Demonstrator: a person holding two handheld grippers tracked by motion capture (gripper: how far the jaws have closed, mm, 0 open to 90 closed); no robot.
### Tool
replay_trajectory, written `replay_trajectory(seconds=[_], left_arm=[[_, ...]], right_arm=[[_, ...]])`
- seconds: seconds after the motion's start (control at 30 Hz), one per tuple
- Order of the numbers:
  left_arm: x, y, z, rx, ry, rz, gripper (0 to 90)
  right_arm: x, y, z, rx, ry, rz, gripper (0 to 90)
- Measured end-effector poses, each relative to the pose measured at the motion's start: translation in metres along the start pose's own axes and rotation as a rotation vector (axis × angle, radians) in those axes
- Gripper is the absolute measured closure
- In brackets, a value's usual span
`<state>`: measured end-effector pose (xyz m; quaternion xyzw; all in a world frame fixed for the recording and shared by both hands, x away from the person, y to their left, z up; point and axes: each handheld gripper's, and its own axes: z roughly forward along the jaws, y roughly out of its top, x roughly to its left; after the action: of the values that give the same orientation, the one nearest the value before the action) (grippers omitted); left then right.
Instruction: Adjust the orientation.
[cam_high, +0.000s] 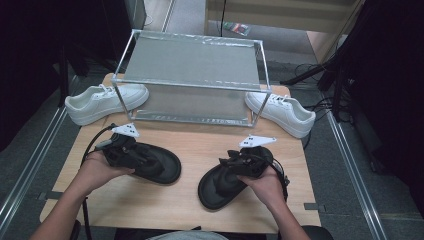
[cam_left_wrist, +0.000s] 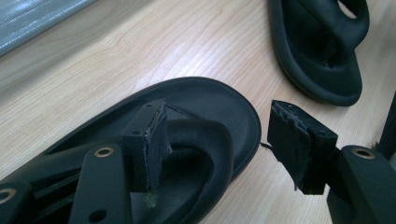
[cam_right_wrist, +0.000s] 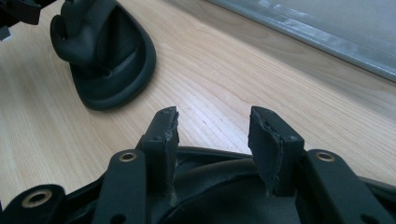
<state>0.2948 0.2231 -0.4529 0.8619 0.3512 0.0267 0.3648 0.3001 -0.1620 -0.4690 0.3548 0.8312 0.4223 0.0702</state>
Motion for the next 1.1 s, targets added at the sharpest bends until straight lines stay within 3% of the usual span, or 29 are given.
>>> replay_trajectory(seconds=[0.33, 0.57, 0.8, 0.97, 1.1], left_arm=[[0.005, 0.0, -0.001, -0.011, 0.023, -0.038, 43.6], [0.008, -0.001, -0.002, 0.003, 0.01, -0.05, 47.9], [0.008, -0.002, -0.006, -0.008, 0.031, -0.051, 46.2], [0.007, -0.004, -0.005, -0.009, 0.033, -0.052, 42.9], [0.01, -0.006, -0.006, -0.012, 0.036, -0.059, 41.2]], right_arm=[[0.0, 0.001, 0.0, -0.006, -0.015, -0.013, 53.6], [0.0, 0.002, 0.0, -0.002, 0.013, 0.02, 64.9], [0.01, 0.002, 0.01, 0.082, 0.058, 0.037, 88.7], [0.016, -0.002, 0.02, 0.134, 0.074, 0.042, 90.0], [0.015, -0.005, 0.025, 0.169, 0.054, 0.03, 90.0]])
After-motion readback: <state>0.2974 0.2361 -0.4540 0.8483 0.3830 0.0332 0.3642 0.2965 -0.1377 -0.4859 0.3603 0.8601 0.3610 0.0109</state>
